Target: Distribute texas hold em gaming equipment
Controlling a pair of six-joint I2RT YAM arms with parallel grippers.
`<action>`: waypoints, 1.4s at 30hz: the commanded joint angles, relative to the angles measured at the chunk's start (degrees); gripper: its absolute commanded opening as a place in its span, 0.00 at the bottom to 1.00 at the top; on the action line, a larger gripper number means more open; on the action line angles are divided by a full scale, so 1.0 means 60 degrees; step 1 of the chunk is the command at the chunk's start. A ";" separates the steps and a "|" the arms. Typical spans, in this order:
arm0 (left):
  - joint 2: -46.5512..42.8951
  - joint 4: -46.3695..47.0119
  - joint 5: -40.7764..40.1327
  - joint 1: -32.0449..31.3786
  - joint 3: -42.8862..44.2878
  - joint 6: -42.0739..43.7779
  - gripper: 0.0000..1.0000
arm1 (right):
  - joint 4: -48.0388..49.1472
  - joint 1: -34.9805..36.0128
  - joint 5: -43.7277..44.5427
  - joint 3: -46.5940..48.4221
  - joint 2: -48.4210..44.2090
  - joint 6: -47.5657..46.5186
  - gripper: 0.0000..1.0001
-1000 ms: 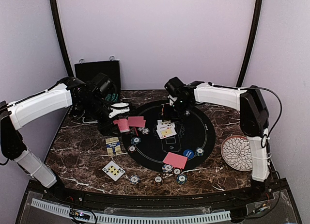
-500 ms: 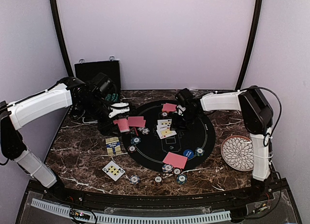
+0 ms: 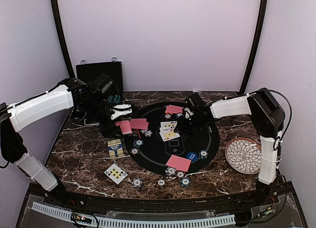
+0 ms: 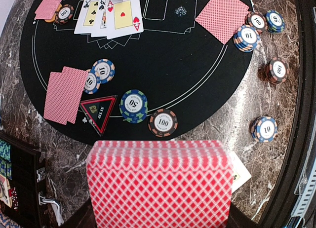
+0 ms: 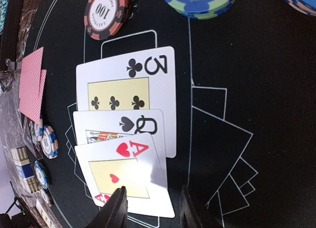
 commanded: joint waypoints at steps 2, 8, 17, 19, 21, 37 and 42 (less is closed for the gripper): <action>-0.0119 -0.0187 0.0036 0.0041 0.0272 0.0066 0.00 | -0.0009 0.0326 -0.0492 -0.0695 -0.0098 0.0363 0.36; -0.0163 -0.0194 0.0005 0.0040 0.0227 0.0075 0.00 | 0.0194 0.0497 -0.0520 -0.1093 -0.0398 0.0497 0.35; -0.0174 -0.0197 0.0018 0.0046 0.0240 0.0054 0.00 | 0.0065 0.0622 -0.0293 -0.1279 -0.0711 0.0621 0.34; -0.0171 -0.0215 0.0008 0.0048 0.0251 0.0056 0.00 | -0.0194 0.0626 -0.0078 -0.1134 -0.0819 0.0528 0.35; -0.0170 -0.0236 0.0016 0.0047 0.0274 0.0055 0.00 | -0.0326 0.0633 0.0044 -0.1016 -0.1135 0.0410 0.41; -0.0095 -0.0198 0.0242 0.0048 0.0384 0.0077 0.00 | 0.3978 0.1879 -0.3286 -0.1116 -0.2328 0.2786 0.74; -0.0146 -0.0167 0.0410 0.0049 0.0395 0.0115 0.00 | 0.4861 0.2463 -0.3826 -0.0353 -0.1520 0.3400 0.75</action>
